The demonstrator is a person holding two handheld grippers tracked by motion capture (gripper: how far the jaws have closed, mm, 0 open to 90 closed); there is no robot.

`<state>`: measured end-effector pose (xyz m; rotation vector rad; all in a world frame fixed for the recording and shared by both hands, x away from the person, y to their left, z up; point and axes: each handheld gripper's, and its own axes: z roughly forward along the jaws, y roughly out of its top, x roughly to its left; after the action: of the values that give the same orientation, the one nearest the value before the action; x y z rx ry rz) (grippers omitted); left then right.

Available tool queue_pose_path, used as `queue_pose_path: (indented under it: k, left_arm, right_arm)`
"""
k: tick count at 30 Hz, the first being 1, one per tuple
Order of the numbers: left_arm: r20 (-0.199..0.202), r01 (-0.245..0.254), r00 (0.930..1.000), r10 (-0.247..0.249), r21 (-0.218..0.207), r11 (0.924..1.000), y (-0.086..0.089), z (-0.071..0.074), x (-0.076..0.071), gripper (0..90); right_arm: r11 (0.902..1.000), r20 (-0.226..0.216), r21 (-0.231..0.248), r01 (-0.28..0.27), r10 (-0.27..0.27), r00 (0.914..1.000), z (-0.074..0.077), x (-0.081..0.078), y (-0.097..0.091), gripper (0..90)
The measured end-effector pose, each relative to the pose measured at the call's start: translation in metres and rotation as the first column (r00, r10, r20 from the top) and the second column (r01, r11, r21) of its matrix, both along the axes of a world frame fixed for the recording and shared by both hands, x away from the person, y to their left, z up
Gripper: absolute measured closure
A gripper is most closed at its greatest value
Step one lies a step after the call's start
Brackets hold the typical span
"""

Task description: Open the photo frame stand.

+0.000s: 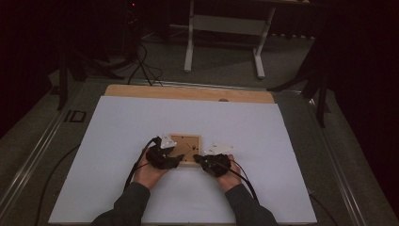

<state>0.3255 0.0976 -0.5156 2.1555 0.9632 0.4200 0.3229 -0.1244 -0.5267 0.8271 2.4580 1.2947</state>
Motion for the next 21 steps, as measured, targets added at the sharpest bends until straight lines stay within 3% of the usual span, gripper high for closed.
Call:
queue_pose_path:
  k: [6,12,15,21]
  left_arm:
    - [-0.012,0.019,0.9998,-0.019,0.033,0.9993,-0.003,0.005,0.002,51.5]
    - [-0.001,0.007,1.0,-0.007,0.012,0.9999,-0.004,0.016,0.001,51.4]
    - [-0.012,0.002,0.9999,-0.002,0.026,0.9997,-0.006,0.016,0.002,51.2]
    - [-0.042,-0.017,0.999,0.016,-0.04,0.999,-0.001,0.019,0.003,45.8]
  right_arm:
    - [1.0,-0.002,-0.001,-0.001,0.001,1.0,0.0,0.0,0.0,89.9]
    - [1.0,-0.001,0.0,-0.001,0.001,1.0,0.0,0.0,0.0,89.9]
    - [1.0,0.0,0.0,-0.001,0.001,1.0,0.0,0.0,0.0,89.9]
    - [1.0,0.002,-0.003,-0.002,0.002,1.0,0.0,0.0,0.0,89.9]
